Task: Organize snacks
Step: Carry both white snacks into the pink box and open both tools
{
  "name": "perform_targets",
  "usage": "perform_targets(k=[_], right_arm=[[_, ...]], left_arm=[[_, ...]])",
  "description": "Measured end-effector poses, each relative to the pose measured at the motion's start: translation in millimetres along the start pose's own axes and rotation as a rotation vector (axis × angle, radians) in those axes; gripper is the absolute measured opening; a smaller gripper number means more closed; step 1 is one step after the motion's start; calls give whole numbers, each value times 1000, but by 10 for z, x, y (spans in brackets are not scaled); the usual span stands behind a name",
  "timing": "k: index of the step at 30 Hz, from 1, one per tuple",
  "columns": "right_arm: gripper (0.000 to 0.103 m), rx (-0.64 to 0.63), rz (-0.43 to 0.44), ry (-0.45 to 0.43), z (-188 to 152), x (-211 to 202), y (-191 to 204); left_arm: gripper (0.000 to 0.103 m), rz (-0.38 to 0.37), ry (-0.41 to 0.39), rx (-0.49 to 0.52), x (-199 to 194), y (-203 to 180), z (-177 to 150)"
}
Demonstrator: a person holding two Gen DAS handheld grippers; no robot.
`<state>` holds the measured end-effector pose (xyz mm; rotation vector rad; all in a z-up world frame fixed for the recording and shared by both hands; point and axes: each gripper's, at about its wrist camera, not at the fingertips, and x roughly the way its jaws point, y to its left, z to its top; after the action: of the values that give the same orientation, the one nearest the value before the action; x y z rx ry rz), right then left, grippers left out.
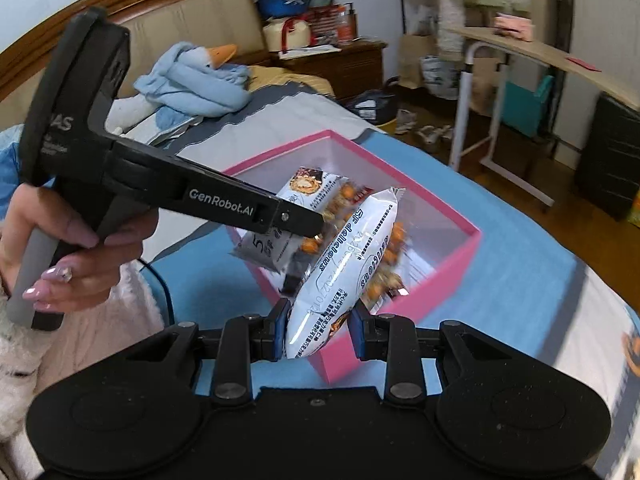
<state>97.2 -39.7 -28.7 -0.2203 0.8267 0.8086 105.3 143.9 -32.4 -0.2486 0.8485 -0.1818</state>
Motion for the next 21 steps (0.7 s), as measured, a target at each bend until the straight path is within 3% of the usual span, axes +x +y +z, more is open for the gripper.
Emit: perform_targets(k=[8, 12, 17, 19, 21], right_arm=[[35, -34, -1, 62, 133, 439, 0], [36, -84, -16, 16, 57, 540, -23], [43, -54, -43, -12, 2, 612, -144], [46, -43, -34, -18, -6, 575, -188], [56, -17, -52, -39, -30, 460, -221]], left_arm=[[27, 20, 62, 19, 296, 77, -51], [28, 36, 65, 46, 367, 50, -59], [30, 56, 45, 60, 409, -6, -85], [37, 61, 22, 66, 368, -26, -88], [46, 72, -15, 74, 289, -52, -107]])
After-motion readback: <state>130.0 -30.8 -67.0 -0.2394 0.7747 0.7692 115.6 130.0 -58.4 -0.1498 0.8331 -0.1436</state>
